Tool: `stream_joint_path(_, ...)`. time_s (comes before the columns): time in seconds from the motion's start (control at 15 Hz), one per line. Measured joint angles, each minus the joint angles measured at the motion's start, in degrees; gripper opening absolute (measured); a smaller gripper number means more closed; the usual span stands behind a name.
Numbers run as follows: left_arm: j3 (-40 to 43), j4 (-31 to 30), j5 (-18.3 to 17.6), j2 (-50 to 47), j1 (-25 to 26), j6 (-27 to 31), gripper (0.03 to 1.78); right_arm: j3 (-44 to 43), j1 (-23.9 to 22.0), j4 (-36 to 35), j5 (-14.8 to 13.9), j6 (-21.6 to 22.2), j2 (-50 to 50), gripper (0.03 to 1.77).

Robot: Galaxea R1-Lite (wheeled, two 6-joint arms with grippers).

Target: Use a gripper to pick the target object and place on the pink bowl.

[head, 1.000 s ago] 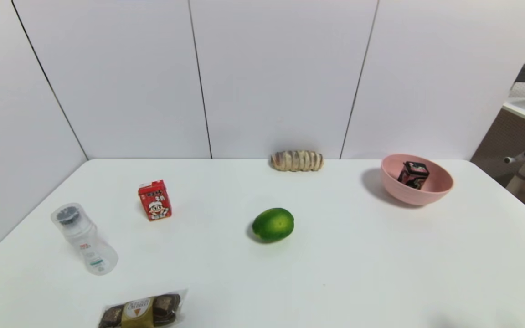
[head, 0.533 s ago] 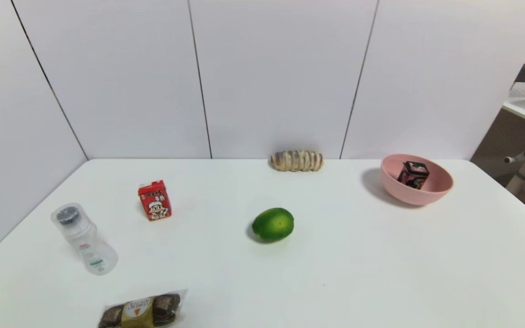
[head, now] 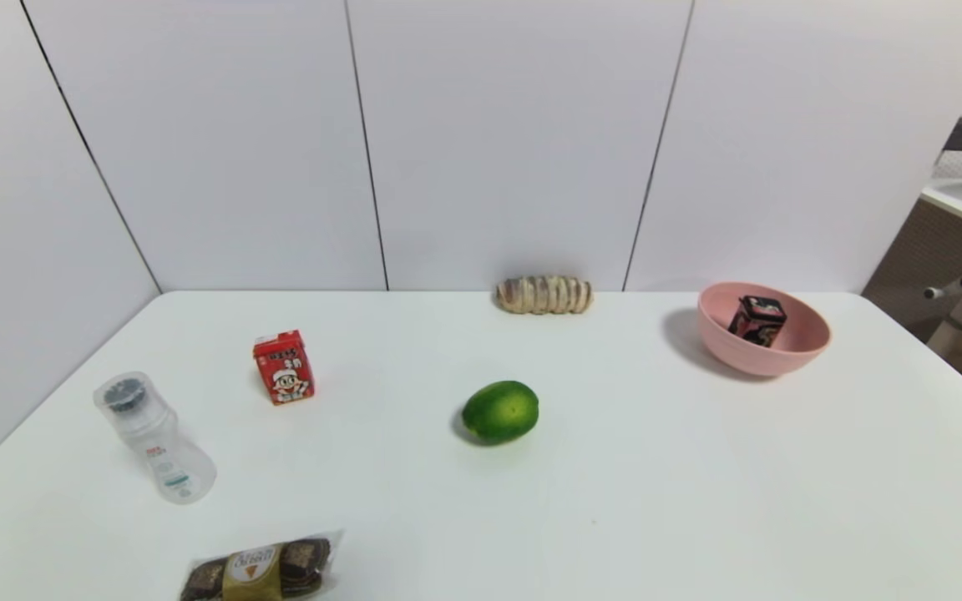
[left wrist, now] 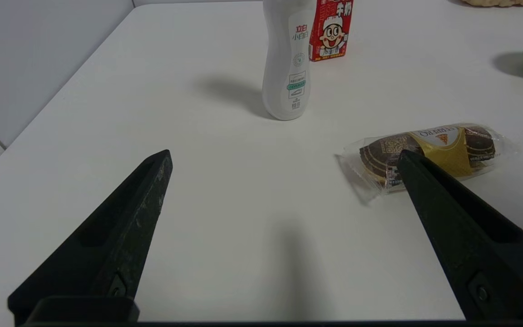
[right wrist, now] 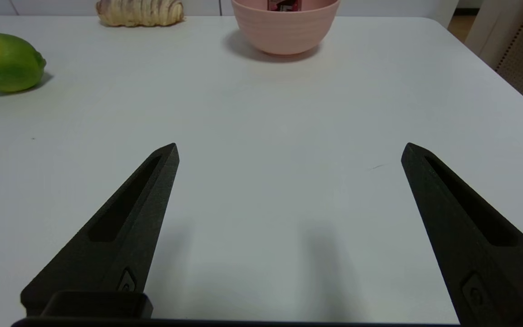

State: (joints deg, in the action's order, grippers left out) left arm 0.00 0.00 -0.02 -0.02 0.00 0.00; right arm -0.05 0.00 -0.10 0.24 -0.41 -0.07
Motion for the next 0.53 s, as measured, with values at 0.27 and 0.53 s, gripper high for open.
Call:
stream_joint_path(0.27,0.0,0.0,0.0,0.0,0.0,0.0,1.78,0.0,0.0,-0.1,0.0,-0.7,0.0,1.69)
stream_joint_path(0.53,0.0,0.0,0.0,0.0,0.0,0.0,1.78,0.0,0.0,0.0,0.0,0.2,0.0,1.69)
